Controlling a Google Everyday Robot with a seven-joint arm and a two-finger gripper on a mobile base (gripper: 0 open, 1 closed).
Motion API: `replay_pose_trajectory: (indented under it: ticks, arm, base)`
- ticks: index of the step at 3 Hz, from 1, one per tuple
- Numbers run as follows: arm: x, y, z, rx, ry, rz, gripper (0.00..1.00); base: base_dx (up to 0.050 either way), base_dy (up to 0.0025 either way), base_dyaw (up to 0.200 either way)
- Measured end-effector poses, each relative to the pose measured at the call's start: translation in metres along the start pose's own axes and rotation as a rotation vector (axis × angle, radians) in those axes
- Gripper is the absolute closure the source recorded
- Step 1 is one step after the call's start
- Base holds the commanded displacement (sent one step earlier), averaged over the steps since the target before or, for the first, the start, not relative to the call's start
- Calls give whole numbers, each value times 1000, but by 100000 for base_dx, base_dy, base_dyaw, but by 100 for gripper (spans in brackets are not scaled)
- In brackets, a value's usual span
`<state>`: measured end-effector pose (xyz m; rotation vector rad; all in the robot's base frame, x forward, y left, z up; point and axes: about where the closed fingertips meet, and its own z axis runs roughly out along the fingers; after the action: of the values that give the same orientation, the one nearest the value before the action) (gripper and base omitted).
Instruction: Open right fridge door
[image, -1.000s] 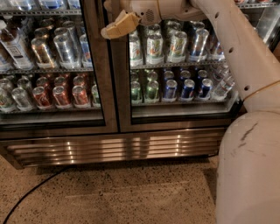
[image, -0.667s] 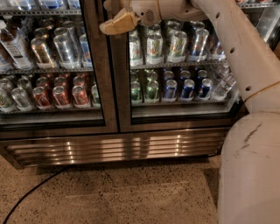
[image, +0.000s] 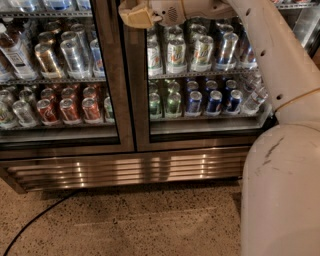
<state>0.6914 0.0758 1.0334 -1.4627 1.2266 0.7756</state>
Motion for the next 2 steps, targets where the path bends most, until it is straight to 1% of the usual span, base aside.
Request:
replay_pose_trajectory:
  ticks: [1, 2]
  arm:
    - [3, -8, 0, 0, 0, 0, 100]
    - [3, -8, 0, 0, 0, 0, 100]
  base:
    - [0, 0, 0]
    - [0, 0, 0]
